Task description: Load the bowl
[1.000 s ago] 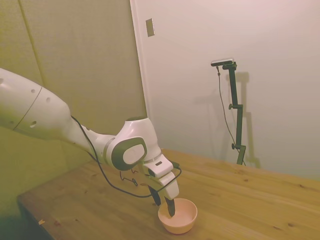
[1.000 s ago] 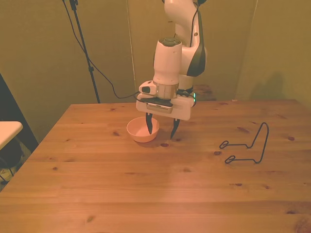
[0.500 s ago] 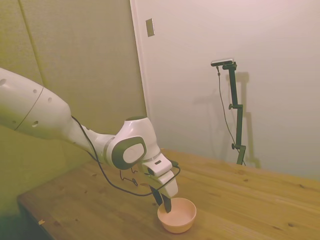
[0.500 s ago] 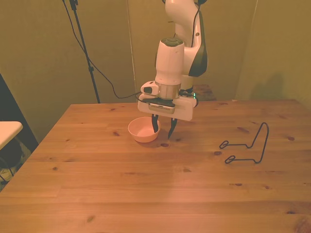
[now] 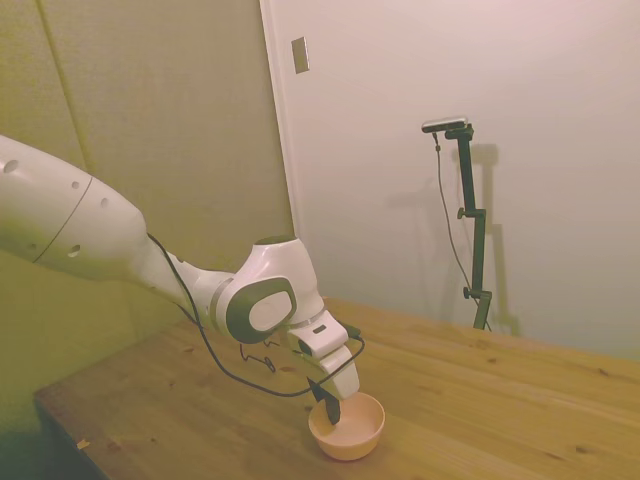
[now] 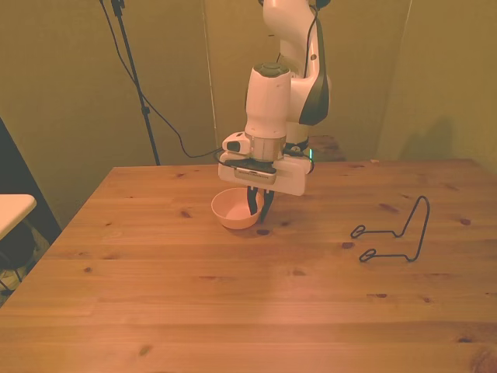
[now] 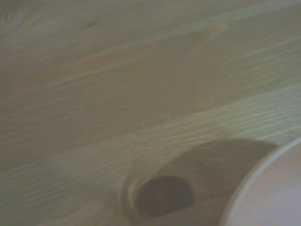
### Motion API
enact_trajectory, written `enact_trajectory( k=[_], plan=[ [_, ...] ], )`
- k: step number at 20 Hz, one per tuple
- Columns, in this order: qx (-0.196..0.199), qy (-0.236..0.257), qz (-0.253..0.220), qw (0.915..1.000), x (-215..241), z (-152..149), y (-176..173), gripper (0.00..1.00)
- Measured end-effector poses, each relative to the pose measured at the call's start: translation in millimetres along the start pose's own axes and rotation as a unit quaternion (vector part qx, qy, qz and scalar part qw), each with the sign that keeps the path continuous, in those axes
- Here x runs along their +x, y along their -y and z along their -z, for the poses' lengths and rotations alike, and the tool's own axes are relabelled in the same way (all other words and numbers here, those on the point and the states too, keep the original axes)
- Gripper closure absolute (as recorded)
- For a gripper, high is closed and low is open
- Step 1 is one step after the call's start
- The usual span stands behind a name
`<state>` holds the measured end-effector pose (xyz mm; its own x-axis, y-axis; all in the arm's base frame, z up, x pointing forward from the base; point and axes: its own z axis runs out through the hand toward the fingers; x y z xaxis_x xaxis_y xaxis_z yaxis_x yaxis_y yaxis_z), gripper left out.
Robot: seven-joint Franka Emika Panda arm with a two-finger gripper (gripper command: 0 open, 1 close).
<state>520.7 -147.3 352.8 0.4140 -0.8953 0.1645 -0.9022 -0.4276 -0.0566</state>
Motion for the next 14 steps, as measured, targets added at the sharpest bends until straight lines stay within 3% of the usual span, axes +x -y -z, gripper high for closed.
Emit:
enact_trajectory(
  k=[7, 14],
  plan=[
    [0.014, 0.000, -0.003, 0.9999, 3, 10, 7, 1.00],
    [0.082, 0.059, 0.013, 0.9948, -17, 39, 30, 1.00]
  ],
)
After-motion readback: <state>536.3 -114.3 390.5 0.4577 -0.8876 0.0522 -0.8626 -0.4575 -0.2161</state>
